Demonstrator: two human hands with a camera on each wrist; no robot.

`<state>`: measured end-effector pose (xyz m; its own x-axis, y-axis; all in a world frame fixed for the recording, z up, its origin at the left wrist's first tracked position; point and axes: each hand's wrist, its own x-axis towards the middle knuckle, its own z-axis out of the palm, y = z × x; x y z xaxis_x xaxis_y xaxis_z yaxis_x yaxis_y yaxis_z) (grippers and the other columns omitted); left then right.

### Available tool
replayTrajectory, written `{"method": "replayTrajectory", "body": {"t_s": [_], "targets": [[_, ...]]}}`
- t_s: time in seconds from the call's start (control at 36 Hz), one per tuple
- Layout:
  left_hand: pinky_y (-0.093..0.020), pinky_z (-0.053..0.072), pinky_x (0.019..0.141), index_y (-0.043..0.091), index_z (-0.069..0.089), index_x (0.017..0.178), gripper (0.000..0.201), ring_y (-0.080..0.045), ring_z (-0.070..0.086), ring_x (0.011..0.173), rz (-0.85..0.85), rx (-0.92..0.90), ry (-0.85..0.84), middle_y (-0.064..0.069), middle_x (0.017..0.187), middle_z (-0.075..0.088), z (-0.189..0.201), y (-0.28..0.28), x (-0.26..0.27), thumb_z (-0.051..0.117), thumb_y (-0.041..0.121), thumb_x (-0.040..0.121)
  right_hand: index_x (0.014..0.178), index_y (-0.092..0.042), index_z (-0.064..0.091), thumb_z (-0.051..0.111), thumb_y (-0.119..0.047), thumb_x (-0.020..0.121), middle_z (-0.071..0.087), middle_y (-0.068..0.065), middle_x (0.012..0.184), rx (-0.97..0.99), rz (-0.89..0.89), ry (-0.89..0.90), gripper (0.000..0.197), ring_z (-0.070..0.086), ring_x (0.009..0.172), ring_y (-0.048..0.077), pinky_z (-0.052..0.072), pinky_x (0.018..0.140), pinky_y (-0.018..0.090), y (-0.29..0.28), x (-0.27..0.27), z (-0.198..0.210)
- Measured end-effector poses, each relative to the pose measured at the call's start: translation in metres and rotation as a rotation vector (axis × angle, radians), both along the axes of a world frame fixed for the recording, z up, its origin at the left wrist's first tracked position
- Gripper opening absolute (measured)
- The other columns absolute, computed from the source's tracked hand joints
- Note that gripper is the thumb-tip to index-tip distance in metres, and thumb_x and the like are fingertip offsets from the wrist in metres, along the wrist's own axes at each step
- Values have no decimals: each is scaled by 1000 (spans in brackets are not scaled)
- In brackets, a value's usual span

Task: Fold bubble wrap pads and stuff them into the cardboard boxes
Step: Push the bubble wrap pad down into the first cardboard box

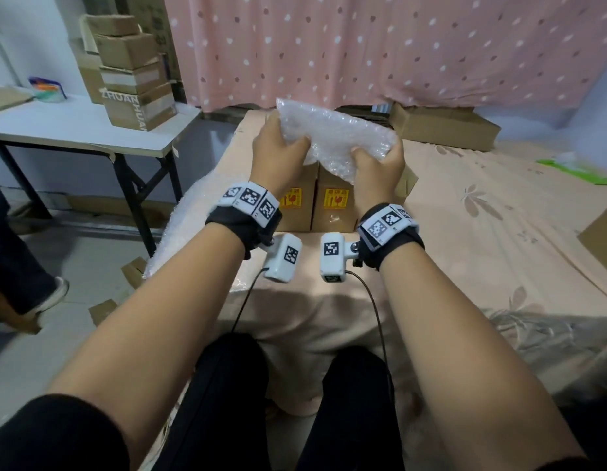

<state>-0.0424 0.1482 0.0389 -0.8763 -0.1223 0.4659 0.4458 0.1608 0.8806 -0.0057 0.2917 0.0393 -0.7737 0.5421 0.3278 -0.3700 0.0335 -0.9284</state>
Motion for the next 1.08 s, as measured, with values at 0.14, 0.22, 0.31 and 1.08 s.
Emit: {"method": "replayTrajectory", "body": {"t_s": [0.14, 0.22, 0.31, 1.08], "targets": [[-31, 57, 86, 19, 58, 122, 41, -7, 66, 99, -28, -226, -40, 6, 112, 67, 33, -23, -24, 71, 32, 86, 120, -8, 61, 68, -2, 78, 71, 5, 109, 34, 3, 65, 44, 70, 92, 9, 54, 72, 16, 2, -22, 11], [-18, 57, 70, 12, 51, 132, 48, -6, 67, 95, -107, -286, -85, 4, 117, 63, 56, -28, -39, 71, 25, 91, 114, -13, 60, 67, 1, 80, 70, -6, 99, 68, -7, 72, 37, 68, 80, -3, 52, 68, 14, 3, -31, 22], [-20, 59, 71, 15, 57, 124, 36, -14, 69, 100, -189, -278, -123, 0, 116, 65, 84, -27, -49, 71, 17, 91, 108, -12, 58, 68, -3, 80, 64, -10, 91, 116, -27, 97, 31, 67, 82, 11, 57, 71, 27, -2, -38, 33], [-40, 56, 82, 5, 54, 133, 41, -33, 62, 104, 78, -944, -422, -16, 124, 62, 32, -39, -111, 62, 15, 94, 138, -4, 49, 45, -8, 97, 54, 10, 126, 485, 42, -293, 41, 67, 89, 26, 61, 67, 32, -47, -97, 78]]}}
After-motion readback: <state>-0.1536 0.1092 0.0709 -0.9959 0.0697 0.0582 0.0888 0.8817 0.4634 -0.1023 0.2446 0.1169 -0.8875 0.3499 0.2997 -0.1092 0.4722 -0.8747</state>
